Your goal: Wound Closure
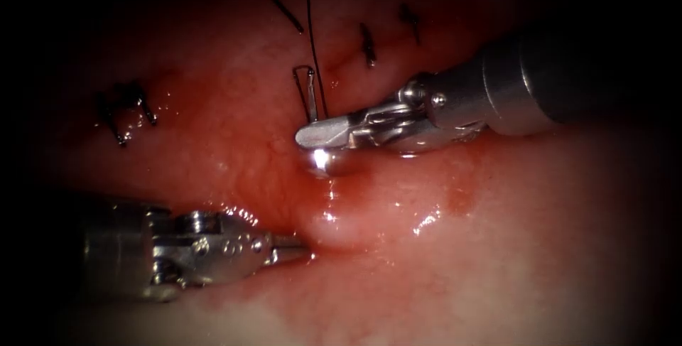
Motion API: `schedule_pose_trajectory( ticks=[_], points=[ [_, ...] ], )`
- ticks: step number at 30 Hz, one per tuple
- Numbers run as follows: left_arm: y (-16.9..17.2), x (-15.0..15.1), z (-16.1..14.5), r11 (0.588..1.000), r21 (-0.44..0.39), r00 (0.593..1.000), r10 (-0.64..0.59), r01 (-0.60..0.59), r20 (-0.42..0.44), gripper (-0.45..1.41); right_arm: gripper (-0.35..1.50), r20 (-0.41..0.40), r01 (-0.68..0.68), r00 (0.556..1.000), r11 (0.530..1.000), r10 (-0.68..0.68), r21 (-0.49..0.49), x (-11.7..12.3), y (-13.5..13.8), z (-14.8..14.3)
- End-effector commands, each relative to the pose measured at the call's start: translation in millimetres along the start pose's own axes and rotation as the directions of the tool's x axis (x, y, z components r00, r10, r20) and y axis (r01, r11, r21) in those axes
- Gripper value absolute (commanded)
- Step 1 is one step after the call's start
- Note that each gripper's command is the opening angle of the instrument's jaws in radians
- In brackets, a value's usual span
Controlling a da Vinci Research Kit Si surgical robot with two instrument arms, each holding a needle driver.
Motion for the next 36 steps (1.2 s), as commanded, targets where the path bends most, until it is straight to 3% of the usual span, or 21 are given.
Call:
schedule_pose_trajectory(
  ticks=[1,36],
  points=[
    [0.9,-0.1,0.7,1.0,-0.005,1.0,0.0,0.0,0.0,0.1,-0.35,0.007,-0.005,1.0,1.0,0.005,0.0,-0.6,1.1,0.7],
    [0.6,-0.2,0.3,1.0,-0.002,1.0,-0.017,0.017,0.005,0.12,-0.35,0.046,-0.118,0.992,0.993,0.12,-0.028,-6.0,3.4,-0.9]
  ],
)
